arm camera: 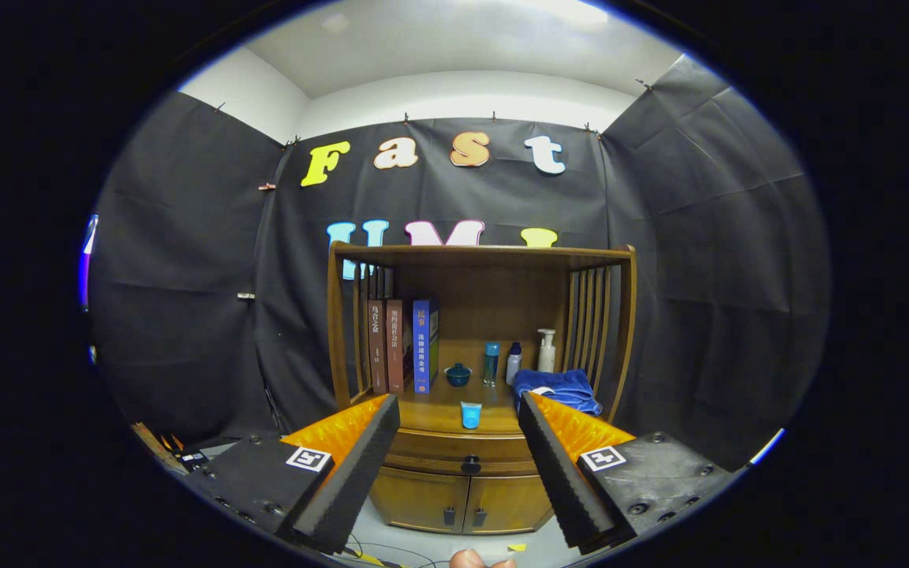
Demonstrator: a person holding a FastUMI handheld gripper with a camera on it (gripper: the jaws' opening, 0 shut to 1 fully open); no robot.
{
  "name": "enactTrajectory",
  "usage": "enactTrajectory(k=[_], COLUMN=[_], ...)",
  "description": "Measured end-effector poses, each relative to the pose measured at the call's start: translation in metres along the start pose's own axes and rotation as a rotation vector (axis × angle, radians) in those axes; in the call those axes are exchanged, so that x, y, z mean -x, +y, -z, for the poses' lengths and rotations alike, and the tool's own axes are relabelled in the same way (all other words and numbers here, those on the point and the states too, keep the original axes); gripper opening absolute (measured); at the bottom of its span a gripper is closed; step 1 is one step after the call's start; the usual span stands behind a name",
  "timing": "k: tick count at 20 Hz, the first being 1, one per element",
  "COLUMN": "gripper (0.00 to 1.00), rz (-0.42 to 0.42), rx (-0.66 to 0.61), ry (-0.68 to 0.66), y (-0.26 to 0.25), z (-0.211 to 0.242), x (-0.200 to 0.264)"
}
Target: Pull open the drawer, take out the items inside it, and place them on the countertop above the cabinet.
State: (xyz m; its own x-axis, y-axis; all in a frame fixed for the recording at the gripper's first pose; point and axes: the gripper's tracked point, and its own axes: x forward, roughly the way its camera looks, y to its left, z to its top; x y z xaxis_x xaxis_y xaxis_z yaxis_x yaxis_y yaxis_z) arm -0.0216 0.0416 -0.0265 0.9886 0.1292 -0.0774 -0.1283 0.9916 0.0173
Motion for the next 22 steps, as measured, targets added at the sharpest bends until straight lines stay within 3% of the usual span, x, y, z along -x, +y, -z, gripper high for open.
enactTrajectory(k=[22], gripper=[0.99], rz=[-0.005], rx=[-0.015], ry=[-0.014], y=[0.0045], z=[0.0], x=[0.0025])
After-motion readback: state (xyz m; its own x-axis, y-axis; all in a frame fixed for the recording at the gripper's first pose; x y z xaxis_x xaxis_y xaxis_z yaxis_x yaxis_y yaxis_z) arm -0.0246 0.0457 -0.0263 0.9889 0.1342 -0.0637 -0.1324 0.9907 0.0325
